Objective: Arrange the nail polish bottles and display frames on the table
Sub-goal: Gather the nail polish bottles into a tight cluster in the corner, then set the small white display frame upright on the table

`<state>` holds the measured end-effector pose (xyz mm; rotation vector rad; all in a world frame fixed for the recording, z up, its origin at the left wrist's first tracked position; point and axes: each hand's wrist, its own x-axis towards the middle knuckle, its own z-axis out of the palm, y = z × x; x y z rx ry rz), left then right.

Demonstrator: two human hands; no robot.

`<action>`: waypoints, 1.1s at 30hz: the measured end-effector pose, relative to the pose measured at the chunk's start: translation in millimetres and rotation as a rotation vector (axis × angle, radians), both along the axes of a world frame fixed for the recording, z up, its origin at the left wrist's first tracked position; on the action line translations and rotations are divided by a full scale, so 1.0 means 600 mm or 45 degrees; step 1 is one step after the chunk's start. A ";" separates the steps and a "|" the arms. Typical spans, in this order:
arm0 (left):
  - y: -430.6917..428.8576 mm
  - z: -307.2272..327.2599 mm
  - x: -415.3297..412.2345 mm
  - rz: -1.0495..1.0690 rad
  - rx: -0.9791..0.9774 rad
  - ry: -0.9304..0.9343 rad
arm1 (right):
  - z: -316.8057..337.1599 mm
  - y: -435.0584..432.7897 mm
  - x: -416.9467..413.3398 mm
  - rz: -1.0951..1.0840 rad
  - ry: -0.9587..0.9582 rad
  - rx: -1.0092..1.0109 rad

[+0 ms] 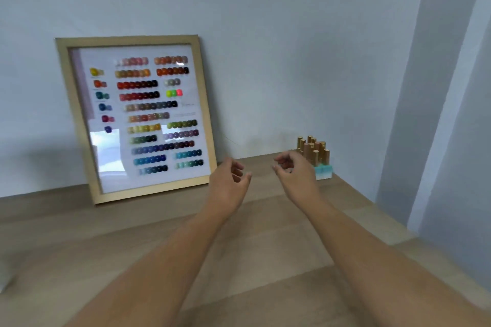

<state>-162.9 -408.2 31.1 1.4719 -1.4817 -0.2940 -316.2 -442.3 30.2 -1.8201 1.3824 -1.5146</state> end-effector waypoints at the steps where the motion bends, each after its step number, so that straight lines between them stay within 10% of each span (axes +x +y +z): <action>1: 0.029 0.009 0.035 0.026 -0.026 0.011 | 0.008 0.019 0.037 0.060 0.019 -0.010; 14: 0.404 -0.015 0.442 0.767 -0.085 0.037 | 0.003 0.258 0.461 0.816 0.069 0.069; 33: 0.492 -0.087 0.743 1.091 0.000 0.321 | -0.088 0.295 0.654 0.932 0.150 0.214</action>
